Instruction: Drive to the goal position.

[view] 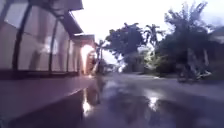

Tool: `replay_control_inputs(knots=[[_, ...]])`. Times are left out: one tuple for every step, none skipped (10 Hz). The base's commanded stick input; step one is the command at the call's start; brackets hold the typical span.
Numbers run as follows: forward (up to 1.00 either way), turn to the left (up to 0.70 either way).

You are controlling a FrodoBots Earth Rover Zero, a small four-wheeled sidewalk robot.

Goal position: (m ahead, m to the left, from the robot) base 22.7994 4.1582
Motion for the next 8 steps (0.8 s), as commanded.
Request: replay_control_inputs(knots=[[0.70,-0.35],[0.70,-0.35],[0.70,-0.35],[0.70,-0.29],[0.70,-0.11],[0.70,0.00],[0.70,0.00],[0.70,0.00]])
